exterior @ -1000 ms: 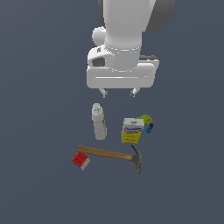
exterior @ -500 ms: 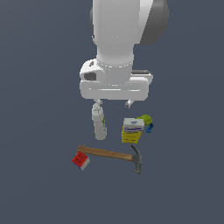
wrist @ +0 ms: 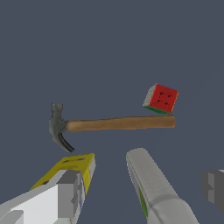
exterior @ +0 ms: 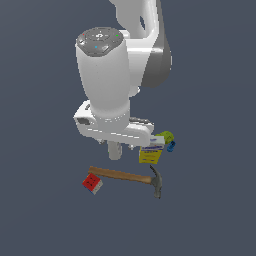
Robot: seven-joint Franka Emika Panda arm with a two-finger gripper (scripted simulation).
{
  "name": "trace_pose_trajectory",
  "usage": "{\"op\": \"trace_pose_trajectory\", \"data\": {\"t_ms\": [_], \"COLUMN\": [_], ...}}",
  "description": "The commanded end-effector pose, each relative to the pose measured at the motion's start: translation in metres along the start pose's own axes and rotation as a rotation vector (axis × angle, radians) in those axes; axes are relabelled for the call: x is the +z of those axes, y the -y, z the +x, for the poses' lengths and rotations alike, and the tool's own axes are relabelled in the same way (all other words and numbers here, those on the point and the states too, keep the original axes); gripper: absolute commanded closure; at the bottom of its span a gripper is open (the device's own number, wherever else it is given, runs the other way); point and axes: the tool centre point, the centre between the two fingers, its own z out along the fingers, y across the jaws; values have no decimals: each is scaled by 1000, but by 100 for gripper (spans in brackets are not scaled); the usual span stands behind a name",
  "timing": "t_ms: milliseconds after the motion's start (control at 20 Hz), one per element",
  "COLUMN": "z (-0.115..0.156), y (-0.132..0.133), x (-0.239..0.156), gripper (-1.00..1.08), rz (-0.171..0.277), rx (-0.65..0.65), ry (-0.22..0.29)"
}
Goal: Pick up a designated object from a clutter of objects.
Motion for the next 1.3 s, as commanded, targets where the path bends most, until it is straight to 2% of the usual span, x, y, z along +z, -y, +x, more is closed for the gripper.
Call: {"op": "trace_pose_trajectory", "data": {"t_ms": [0, 350, 700, 1250], "z": [15, 49, 69, 79], "y": [-12, -47, -78, -100], "x": [20, 81, 132, 168], "gripper": [-92, -92, -92, -92], "rz": [1, -3, -13, -22], "rx": [52, 191, 298, 366], "ry": [3, 9, 12, 13]}}
